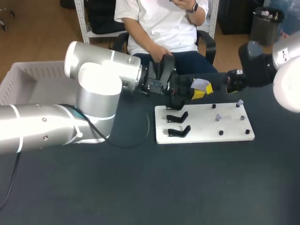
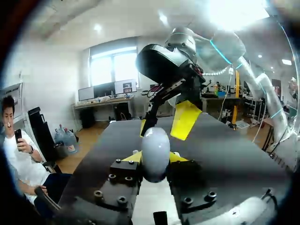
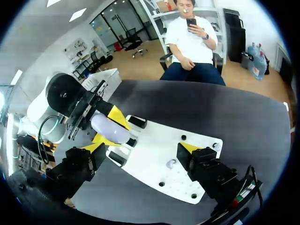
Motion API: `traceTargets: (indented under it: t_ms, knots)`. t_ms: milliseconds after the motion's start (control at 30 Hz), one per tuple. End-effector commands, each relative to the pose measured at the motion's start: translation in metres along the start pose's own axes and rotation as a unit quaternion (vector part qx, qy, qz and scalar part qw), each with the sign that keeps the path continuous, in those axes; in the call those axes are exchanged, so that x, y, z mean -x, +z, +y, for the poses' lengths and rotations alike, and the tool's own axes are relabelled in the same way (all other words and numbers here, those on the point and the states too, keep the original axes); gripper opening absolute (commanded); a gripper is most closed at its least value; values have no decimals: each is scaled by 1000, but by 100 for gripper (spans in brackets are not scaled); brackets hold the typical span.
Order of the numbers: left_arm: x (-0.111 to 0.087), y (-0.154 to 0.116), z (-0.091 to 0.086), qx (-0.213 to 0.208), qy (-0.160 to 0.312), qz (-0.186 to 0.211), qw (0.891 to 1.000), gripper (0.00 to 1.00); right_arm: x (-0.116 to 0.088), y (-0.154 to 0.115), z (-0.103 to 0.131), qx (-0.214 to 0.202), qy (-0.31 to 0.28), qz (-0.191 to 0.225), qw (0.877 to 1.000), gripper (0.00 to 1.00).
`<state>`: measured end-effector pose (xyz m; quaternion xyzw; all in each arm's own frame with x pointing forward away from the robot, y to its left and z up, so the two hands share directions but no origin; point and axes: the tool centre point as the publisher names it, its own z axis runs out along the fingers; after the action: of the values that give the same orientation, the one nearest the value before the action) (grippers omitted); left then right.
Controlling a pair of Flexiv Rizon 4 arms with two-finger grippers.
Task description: Pick up each earbud case from the left stands, insert the matching earbuds, close the lid, and place the case in the box.
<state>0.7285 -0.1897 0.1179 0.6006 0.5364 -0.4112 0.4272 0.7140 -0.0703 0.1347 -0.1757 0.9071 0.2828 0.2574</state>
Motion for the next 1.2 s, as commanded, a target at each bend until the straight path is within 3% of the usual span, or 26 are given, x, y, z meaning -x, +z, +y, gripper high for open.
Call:
traceTargets:
  t_ms: [33, 433, 600, 767, 900, 1133, 1200]
  knots:
    - [-1, -1, -1, -3, 1, -6, 1000, 0, 2, 1, -1, -1, 0, 1, 1000, 100]
    - [1, -6, -11, -9, 1, -22, 1000, 0, 12, -6, -4, -13, -4, -11, 1000, 100]
    - [1, -11, -14, -10, -8, -51, 999, 0, 12, -13, -5, -22, -7, -15, 1000, 100]
    - [8, -24, -11, 10, -11, -84, 996, 0, 8, -26, -10, -53, -10, -2, 999, 100]
    - [16, -40, -11, 52, -19, -115, 992, 0, 1, -35, -17, -88, -17, 18, 996, 100]
    - [22, -46, -20, 69, -13, -111, 991, 0, -22, -41, -27, -146, -35, 60, 987, 100]
    - [23, -47, -22, 67, -11, -111, 991, 0, -26, -46, -45, -164, -38, 70, 983, 100]
